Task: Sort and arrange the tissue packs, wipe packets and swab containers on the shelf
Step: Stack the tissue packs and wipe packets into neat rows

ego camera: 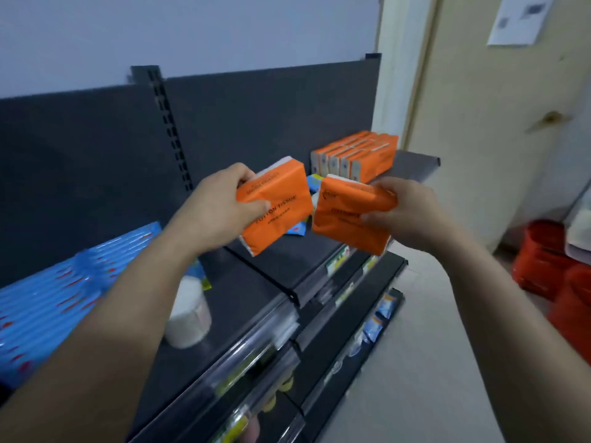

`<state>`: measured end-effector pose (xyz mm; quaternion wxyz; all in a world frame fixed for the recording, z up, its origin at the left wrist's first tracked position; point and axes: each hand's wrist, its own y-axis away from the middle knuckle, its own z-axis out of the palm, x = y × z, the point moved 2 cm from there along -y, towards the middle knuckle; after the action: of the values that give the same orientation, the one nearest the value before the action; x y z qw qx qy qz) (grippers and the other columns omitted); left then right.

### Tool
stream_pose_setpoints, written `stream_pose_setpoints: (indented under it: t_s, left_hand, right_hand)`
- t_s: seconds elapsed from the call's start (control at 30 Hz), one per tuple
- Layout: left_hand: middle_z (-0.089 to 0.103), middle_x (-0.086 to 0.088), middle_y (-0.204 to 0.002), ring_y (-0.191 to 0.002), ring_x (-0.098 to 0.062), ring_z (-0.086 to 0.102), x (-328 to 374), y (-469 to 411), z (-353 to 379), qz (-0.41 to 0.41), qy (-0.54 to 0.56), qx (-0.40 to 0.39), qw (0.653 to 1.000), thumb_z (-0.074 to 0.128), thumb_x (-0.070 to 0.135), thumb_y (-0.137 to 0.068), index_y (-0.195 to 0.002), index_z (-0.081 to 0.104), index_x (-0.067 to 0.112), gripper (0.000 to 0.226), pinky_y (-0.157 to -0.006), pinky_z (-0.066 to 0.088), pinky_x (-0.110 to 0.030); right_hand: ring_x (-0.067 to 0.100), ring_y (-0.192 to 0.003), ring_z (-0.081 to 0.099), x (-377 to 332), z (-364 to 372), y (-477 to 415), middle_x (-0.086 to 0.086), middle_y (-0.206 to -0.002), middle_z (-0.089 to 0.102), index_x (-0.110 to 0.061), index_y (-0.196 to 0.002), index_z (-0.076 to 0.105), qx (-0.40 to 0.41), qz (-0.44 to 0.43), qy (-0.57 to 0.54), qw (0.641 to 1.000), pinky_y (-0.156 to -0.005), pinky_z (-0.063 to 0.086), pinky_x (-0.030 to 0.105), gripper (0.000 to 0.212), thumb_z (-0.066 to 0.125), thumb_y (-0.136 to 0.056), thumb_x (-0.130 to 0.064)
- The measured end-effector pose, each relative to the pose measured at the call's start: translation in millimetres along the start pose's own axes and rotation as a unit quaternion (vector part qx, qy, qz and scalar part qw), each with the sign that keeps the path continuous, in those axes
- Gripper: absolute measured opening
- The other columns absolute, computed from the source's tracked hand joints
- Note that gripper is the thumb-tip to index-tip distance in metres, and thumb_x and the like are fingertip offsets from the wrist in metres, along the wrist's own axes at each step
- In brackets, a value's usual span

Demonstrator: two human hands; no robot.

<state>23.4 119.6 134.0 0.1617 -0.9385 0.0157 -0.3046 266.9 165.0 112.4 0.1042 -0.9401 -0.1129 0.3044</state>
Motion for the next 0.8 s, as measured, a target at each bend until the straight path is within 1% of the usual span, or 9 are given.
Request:
stream_pose_setpoints:
  t_s: [0.07,0.13,0.2,0.37,0.43,0.5,0.57,0.63,0.8]
  left_hand:
    - [0.062,0.003,-0.099,-0.088,-0.017,0.059,17.1,-19.2,24.7,0.019,0.009,-0.024,0.999,0.067,0.030,-0.080,-0.103,0.057,0.023,0.026,-0.078,0.050,-0.037]
    - [0.062,0.002,-0.101,-0.090,-0.017,0.059,31.1,-38.9,48.4,0.035,0.018,-0.046,0.998,0.068,0.027,-0.080,-0.104,0.057,0.020,0.027,-0.079,0.049,-0.036]
    - [0.062,0.001,-0.101,-0.090,-0.017,0.059,42.6,-59.4,72.4,0.047,0.029,-0.061,0.997,0.069,0.026,-0.079,-0.103,0.058,0.020,0.027,-0.078,0.048,-0.034]
    - [0.063,0.001,-0.099,-0.084,-0.016,0.062,60.7,-116.7,129.1,0.044,0.065,-0.096,0.992,0.072,0.026,-0.078,-0.099,0.059,0.022,0.025,-0.069,0.049,-0.032]
    - [0.064,0.001,-0.099,-0.085,-0.017,0.063,66.7,-144.2,145.8,0.041,0.062,-0.095,0.993,0.073,0.026,-0.077,-0.100,0.060,0.020,0.026,-0.072,0.050,-0.034]
    - [0.065,0.000,-0.101,-0.087,-0.017,0.062,71.6,-176.1,157.9,0.041,0.060,-0.077,0.994,0.074,0.024,-0.077,-0.098,0.061,0.018,0.026,-0.074,0.047,-0.031]
    - [0.064,-0.001,-0.102,-0.088,-0.019,0.061,75.2,-208.2,166.3,0.034,0.058,-0.052,0.996,0.075,0.024,-0.075,-0.097,0.061,0.018,0.026,-0.074,0.045,-0.030]
    - [0.064,-0.002,-0.100,-0.087,-0.020,0.062,79.0,-239.1,175.8,0.025,0.061,-0.039,0.997,0.075,0.024,-0.075,-0.098,0.061,0.018,0.028,-0.074,0.048,-0.032]
    - [0.064,-0.002,-0.098,-0.088,-0.021,0.060,103.3,-298.0,219.1,0.019,0.070,-0.043,0.996,0.076,0.022,-0.074,-0.097,0.062,0.018,0.027,-0.076,0.049,-0.033]
  right_hand:
    - [0.020,-0.092,0.052,27.0,-11.6,-5.1,0.001,-0.095,0.054,-0.017,-0.115,0.060,0.009,0.024,0.015,1.000,-0.074,0.034,0.025,0.041,0.073,-0.077,-0.023]
    - [0.021,-0.090,0.052,53.1,-21.0,-12.1,0.000,-0.093,0.053,-0.017,-0.112,0.061,0.014,0.051,0.018,0.998,-0.073,0.034,0.025,0.038,0.073,-0.076,-0.022]
    - [0.023,-0.090,0.054,78.9,-29.3,-21.1,0.002,-0.092,0.055,-0.017,-0.112,0.061,0.019,0.075,0.012,0.997,-0.074,0.038,0.027,0.038,0.073,-0.077,-0.021]
    - [0.021,-0.086,0.053,136.1,-44.0,-59.3,0.004,-0.093,0.058,-0.018,-0.114,0.060,0.031,0.108,0.022,0.993,-0.072,0.038,0.027,0.036,0.071,-0.079,-0.020]
    - [0.023,-0.090,0.055,154.4,-46.7,-84.2,0.005,-0.099,0.060,-0.018,-0.115,0.059,0.032,0.114,0.025,0.993,-0.074,0.041,0.029,0.036,0.070,-0.080,-0.021]
    - [0.024,-0.093,0.055,169.5,-50.0,-116.3,0.005,-0.101,0.059,-0.016,-0.116,0.058,0.031,0.116,0.031,0.992,-0.076,0.044,0.032,0.038,0.069,-0.081,-0.021]
    - [0.022,-0.090,0.052,183.1,-53.6,-150.5,0.005,-0.099,0.056,-0.016,-0.117,0.057,0.028,0.111,0.046,0.992,-0.074,0.041,0.029,0.038,0.068,-0.081,-0.019]
    - [0.021,-0.088,0.050,198.6,-58.6,-181.6,0.005,-0.099,0.056,-0.018,-0.117,0.057,0.031,0.105,0.048,0.993,-0.072,0.037,0.026,0.038,0.068,-0.081,-0.017]
    - [0.021,-0.087,0.050,248.1,-72.1,-233.9,0.004,-0.096,0.055,-0.019,-0.114,0.059,0.041,0.121,0.037,0.991,-0.070,0.039,0.027,0.036,0.066,-0.079,-0.012]
